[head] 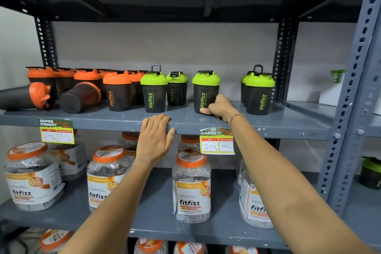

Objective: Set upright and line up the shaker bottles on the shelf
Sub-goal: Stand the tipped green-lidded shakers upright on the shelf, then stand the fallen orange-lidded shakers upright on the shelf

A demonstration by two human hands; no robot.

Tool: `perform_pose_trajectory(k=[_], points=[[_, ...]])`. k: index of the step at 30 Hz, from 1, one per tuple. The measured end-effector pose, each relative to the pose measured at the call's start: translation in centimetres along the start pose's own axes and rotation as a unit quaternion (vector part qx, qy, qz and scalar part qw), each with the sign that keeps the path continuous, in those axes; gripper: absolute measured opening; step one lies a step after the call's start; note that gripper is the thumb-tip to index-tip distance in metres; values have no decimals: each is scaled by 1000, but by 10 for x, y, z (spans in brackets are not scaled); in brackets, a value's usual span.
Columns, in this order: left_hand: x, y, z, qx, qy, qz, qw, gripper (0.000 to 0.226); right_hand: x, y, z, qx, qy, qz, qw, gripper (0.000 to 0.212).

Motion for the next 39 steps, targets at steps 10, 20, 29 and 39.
perform_pose_trajectory(k=[10, 20, 29, 39], points=[[6, 1, -1, 1, -15, 19, 1000, 41, 5, 2, 2, -10, -1, -60, 998, 40], [-5, 5, 1, 27, 21, 19, 999, 42, 3, 10, -39, -10, -151, -103, 983, 47], [-40, 75, -19, -22, 71, 47, 996, 48, 91, 68, -87, -206, -138, -36, 968, 7], [-91, 220, -58, -74, 107, 36, 991, 55, 230, 149, -99, -204, -1, 20, 979, 24]])
Point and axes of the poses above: each hand's wrist, its own z-axis towards the middle knuckle, its own x-axis out of the palm, y = z × x, the point moved 2 cm from there along z, towards the middle knuckle, and after that the axes turned 2 degrees about -y, right-handed, at the moved point
